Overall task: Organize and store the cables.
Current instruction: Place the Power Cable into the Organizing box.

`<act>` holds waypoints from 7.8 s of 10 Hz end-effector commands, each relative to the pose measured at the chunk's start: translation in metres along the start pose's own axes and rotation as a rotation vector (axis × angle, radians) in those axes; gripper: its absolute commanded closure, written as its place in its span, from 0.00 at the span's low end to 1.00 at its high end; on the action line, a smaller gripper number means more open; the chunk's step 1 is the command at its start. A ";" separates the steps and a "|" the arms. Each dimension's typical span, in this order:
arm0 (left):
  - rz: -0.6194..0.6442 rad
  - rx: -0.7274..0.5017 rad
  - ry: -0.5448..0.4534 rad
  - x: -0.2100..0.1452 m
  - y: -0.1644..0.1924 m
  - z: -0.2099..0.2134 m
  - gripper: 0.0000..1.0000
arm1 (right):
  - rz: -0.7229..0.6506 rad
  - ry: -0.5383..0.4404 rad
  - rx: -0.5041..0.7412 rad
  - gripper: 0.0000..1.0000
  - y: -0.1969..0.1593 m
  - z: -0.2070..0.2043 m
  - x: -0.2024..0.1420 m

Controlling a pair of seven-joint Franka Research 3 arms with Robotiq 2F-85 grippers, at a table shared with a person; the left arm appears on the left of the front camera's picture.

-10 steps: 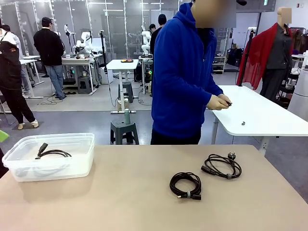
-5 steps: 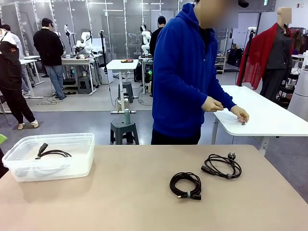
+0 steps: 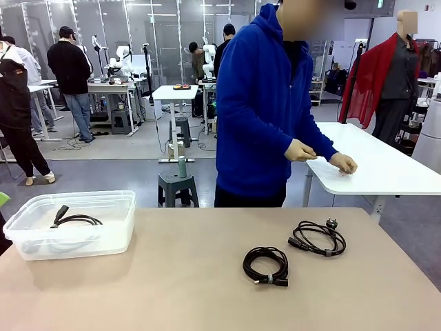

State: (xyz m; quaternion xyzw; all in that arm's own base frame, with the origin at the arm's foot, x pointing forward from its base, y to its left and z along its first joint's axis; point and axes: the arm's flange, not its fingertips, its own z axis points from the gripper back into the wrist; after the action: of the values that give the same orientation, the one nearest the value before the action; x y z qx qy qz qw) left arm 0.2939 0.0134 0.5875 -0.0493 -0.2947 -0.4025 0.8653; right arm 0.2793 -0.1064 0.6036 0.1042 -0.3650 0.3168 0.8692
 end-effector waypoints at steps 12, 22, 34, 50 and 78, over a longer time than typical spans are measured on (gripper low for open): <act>-0.003 -0.005 0.002 0.000 -0.001 -0.001 0.00 | -0.002 -0.001 0.001 0.00 -0.001 0.000 -0.001; -0.003 -0.005 0.002 0.000 -0.001 -0.001 0.00 | -0.002 -0.001 0.001 0.00 -0.001 0.000 -0.001; -0.003 -0.005 0.002 0.000 -0.001 -0.001 0.00 | -0.002 -0.001 0.001 0.00 -0.001 0.000 -0.001; -0.003 -0.005 0.002 0.000 -0.001 -0.001 0.00 | -0.002 -0.001 0.001 0.00 -0.001 0.000 -0.001; -0.003 -0.005 0.002 0.000 -0.001 -0.001 0.00 | 0.457 0.404 0.150 0.00 -0.013 -0.221 -0.011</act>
State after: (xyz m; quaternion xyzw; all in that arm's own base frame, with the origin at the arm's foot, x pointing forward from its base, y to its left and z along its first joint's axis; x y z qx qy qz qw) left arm 0.2939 0.0130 0.5875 -0.0492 -0.2946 -0.4030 0.8651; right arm 0.3987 -0.0270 0.4392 0.0215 -0.1698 0.5400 0.8241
